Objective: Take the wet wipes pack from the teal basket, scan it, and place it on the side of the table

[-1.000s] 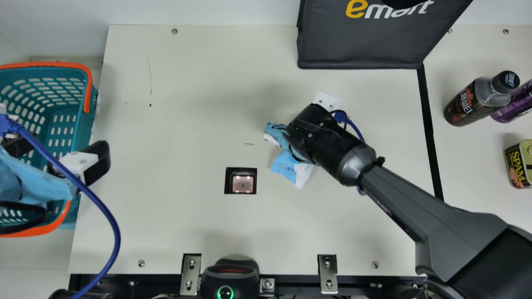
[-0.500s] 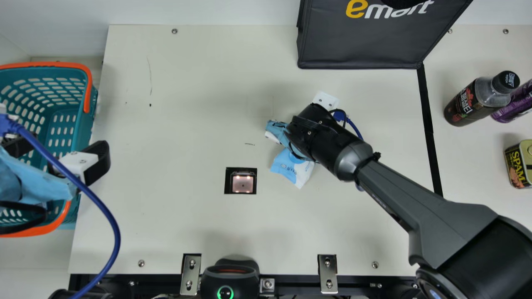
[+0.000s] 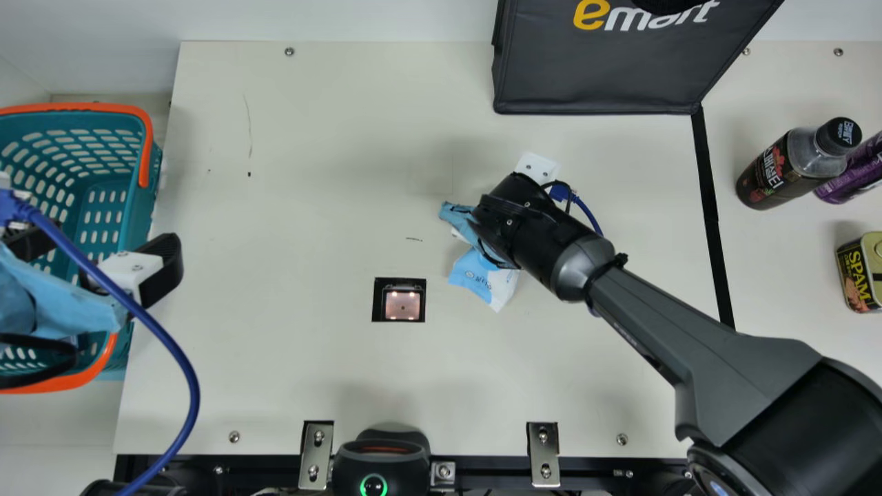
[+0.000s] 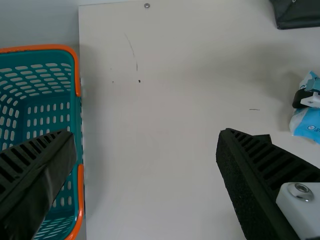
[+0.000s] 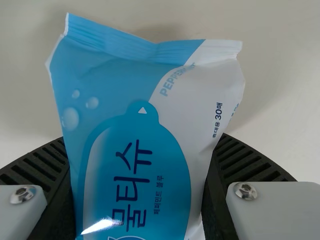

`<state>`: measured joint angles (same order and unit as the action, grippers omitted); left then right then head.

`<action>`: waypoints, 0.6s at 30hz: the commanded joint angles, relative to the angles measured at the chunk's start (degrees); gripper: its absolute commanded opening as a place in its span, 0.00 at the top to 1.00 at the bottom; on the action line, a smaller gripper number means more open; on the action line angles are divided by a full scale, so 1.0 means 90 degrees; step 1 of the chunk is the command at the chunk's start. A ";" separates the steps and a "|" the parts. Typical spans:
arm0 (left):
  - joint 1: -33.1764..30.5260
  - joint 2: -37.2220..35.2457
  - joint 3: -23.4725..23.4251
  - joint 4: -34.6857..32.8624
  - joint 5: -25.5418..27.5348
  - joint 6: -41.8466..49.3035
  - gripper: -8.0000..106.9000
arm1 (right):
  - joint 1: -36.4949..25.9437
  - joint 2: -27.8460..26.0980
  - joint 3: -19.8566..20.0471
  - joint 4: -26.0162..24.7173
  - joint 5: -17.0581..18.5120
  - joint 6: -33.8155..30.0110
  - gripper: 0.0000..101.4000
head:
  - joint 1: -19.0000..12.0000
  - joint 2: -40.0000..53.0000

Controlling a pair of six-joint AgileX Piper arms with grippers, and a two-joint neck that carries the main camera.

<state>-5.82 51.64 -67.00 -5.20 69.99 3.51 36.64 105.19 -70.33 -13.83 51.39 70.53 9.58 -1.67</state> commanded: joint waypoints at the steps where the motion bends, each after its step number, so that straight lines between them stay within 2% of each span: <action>1: 0.0000 0.0000 0.0000 0.0000 0.0000 0.0000 0.15 | 0.0009 0.0013 -0.0004 0.0002 0.0005 -0.0021 1.00 | -0.0184 0.0010; 9: 0.0000 0.0000 0.0000 0.0000 0.0000 0.0000 0.15 | 0.0081 0.0006 -0.0113 -0.0099 0.0151 -0.0121 1.00 | -0.0184 0.0010; 18: 0.0000 0.0000 0.0000 0.0000 0.0000 0.0000 0.15 | 0.0127 -0.0166 -0.0436 -0.0125 0.0443 -0.0288 1.00 | -0.0184 0.0010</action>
<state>-5.82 51.64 -67.00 -5.20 69.99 3.51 37.73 103.87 -73.98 -14.93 55.01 68.06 9.58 -1.67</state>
